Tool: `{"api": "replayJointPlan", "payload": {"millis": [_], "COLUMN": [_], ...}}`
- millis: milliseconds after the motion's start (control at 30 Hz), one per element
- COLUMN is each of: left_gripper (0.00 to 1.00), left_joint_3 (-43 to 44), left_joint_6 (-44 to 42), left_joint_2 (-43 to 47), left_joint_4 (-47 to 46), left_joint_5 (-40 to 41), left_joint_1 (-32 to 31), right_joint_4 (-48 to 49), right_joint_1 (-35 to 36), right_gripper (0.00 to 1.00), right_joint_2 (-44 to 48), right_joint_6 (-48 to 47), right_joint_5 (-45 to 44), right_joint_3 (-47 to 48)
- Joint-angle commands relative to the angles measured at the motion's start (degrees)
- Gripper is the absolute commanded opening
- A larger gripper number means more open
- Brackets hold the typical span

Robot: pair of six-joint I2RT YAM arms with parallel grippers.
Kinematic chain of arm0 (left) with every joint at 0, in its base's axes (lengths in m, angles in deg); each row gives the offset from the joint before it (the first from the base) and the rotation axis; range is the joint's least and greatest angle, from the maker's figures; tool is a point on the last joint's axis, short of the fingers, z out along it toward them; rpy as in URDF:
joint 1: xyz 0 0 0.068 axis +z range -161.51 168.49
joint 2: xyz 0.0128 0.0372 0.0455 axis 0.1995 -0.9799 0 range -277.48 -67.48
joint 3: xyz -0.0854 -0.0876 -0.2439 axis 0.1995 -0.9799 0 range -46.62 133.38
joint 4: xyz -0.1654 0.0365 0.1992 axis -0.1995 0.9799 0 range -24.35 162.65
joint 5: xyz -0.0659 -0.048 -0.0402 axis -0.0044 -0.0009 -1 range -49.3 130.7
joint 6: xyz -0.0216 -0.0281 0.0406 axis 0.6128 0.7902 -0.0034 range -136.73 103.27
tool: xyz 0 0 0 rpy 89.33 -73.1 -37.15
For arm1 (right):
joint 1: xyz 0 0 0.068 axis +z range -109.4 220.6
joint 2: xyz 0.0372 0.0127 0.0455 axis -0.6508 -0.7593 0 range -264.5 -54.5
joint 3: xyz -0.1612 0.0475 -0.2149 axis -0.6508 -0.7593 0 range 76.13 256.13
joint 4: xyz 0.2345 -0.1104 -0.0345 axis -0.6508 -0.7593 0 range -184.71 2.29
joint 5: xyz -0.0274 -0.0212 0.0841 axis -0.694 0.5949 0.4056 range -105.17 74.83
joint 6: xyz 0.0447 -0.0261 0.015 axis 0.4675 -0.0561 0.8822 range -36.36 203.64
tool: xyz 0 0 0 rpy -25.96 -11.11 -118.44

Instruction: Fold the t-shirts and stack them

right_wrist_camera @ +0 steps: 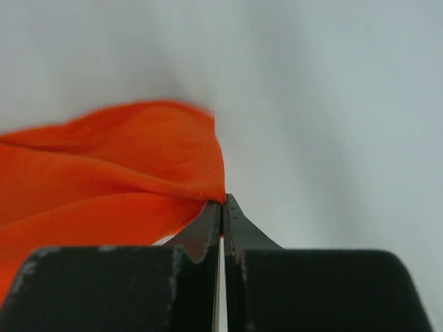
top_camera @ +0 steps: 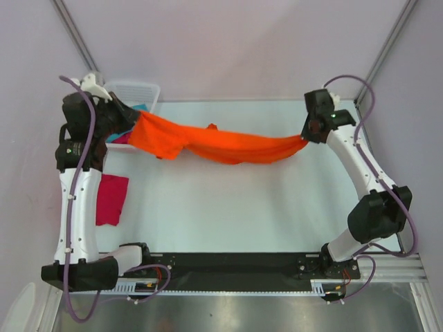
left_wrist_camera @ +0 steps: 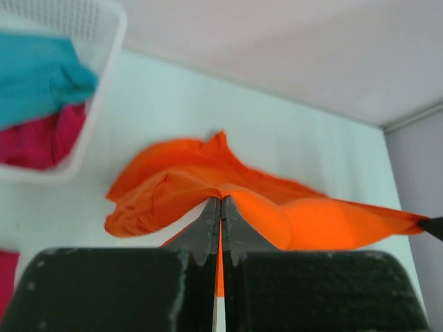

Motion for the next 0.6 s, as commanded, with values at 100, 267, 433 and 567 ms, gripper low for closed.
{"api": "replayJointPlan", "payload": {"millis": [100,267,433,567], "left_gripper": [0.0,0.0,0.03,0.04], "left_joint_3": [-14.18,-17.79,-17.7,-16.48], "left_joint_6": [-1.53,-2.5,-2.06,-1.8], "left_joint_2": [8.04,7.96,2.52,-2.32], "left_joint_4": [1.82,4.82,5.09,4.12], "left_joint_5": [-4.8,-4.46,-4.71,-4.98], "left_joint_1": [0.69,0.6,0.6,0.69], "right_joint_4": [2.14,2.4,2.66,2.23], "right_joint_1": [5.65,5.92,5.13,4.6], "right_gripper": [0.0,0.0,0.0,0.0], "right_joint_2": [5.2,4.68,-2.07,-8.94], "right_joint_6": [1.72,1.55,-0.03,-0.47], "right_joint_5": [1.27,-0.58,0.55,0.74], "right_joint_3": [-11.13,-12.02,-7.37,-1.4]}}
